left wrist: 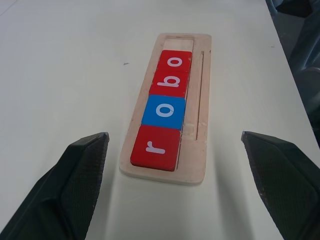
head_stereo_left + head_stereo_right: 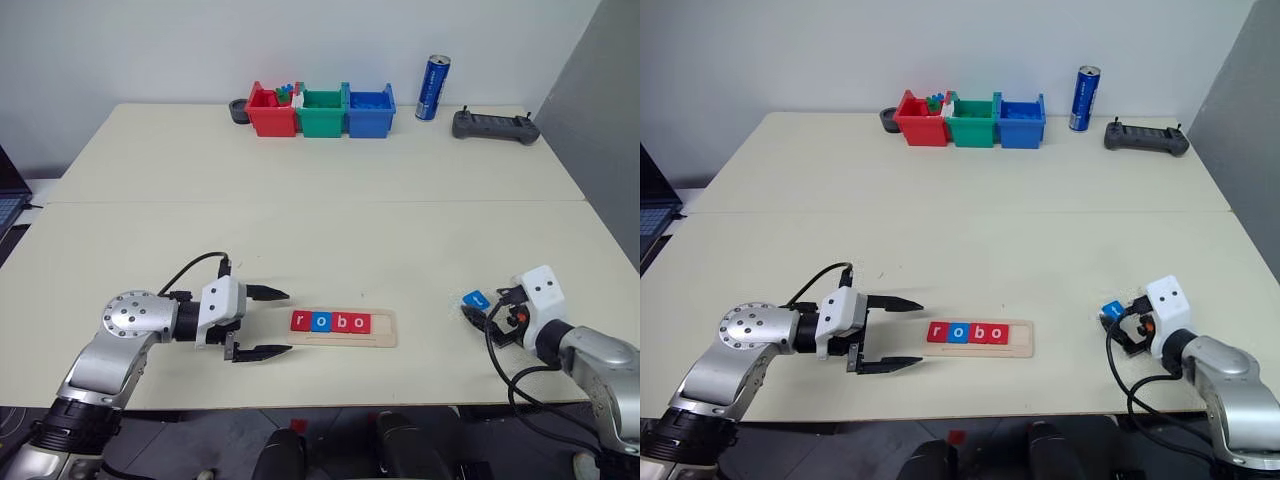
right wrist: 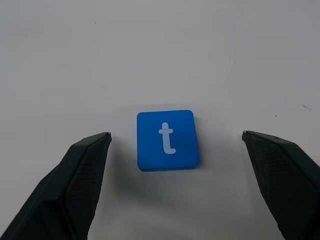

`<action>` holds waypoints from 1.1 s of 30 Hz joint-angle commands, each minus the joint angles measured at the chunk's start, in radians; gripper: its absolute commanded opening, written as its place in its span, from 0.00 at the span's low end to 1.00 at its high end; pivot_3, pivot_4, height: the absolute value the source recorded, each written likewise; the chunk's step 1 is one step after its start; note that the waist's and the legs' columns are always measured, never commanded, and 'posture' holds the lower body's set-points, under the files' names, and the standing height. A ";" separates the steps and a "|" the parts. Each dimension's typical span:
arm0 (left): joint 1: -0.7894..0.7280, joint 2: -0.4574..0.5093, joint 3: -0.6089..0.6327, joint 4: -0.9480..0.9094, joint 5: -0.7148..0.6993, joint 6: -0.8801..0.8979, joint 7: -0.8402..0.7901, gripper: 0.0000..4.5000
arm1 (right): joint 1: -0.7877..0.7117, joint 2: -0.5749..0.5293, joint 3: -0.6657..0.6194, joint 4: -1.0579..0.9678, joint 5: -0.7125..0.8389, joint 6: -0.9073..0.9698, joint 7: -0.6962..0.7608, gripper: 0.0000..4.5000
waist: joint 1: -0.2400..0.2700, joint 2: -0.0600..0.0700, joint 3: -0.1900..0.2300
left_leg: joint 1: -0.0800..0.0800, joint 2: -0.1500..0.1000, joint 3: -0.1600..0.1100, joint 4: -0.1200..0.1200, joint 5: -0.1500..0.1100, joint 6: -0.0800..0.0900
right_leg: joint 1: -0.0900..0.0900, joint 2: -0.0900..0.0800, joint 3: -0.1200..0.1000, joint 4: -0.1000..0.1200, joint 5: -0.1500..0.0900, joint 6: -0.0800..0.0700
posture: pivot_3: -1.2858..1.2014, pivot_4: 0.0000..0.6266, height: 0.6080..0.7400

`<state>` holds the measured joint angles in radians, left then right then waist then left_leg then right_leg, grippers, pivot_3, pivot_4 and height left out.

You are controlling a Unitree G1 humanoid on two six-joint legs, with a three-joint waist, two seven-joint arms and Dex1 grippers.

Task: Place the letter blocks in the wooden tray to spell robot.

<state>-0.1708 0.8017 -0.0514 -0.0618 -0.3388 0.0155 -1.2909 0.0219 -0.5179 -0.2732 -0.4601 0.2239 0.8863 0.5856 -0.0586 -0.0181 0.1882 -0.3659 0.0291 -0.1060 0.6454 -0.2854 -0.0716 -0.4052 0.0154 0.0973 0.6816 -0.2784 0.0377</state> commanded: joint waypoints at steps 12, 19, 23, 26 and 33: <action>-0.003 -0.003 0.015 -0.026 -0.003 -0.011 -0.008 1.00 | -0.022 0.035 0.025 -0.012 0.069 0.064 -0.097 0.40 | -0.001 0.000 0.000 | 0.000 0.000 0.000 0.000 0.000 0.000 | 0.000 0.000 0.000 0.000 0.000 0.000 | 0.52 0.24 1.00; -0.021 -0.004 0.014 0.013 0.000 -0.028 -0.025 1.00 | -0.010 0.136 0.114 -0.218 0.067 0.178 -0.248 0.33 | -0.001 0.000 0.000 | 0.000 0.000 -0.001 0.000 0.000 0.000 | 0.000 0.000 0.000 0.000 0.000 0.000 | 0.52 0.24 1.00; -0.030 -0.010 0.009 0.047 0.008 -0.056 -0.040 1.00 | 0.005 0.276 0.174 -0.327 0.041 0.255 -0.388 0.33 | 0.000 0.000 0.000 | 0.000 0.000 -0.001 0.000 0.000 0.000 | 0.000 0.000 0.000 0.000 0.000 0.000 | 0.52 0.24 1.00; -0.032 -0.014 0.003 0.040 0.009 -0.058 -0.039 1.00 | 0.007 0.338 0.211 -0.345 0.008 0.281 -0.464 0.33 | 0.000 0.000 0.000 | -0.001 0.000 -0.001 0.000 0.000 0.000 | 0.000 0.000 0.000 0.000 -0.001 0.001 | 0.52 0.24 1.00; -0.037 -0.010 -0.006 -0.033 0.002 -0.007 -0.014 1.00 | 0.014 0.448 0.236 -0.299 -0.029 0.211 -0.566 0.55 | 0.000 0.000 0.000 | 0.000 0.000 -0.001 0.000 0.000 0.000 | 0.000 0.000 -0.001 0.000 -0.001 0.002 | 0.52 0.24 1.00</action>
<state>-0.1919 0.7877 -0.0585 -0.0427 -0.3285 -0.0022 -1.3147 0.0393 -0.0875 -0.0225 -0.7526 0.1989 1.1304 0.0400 -0.0591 -0.0183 0.1878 -0.3664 0.0296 -0.1072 0.6450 -0.2853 -0.0718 -0.4057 0.0155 0.0966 0.6811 -0.2800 0.0403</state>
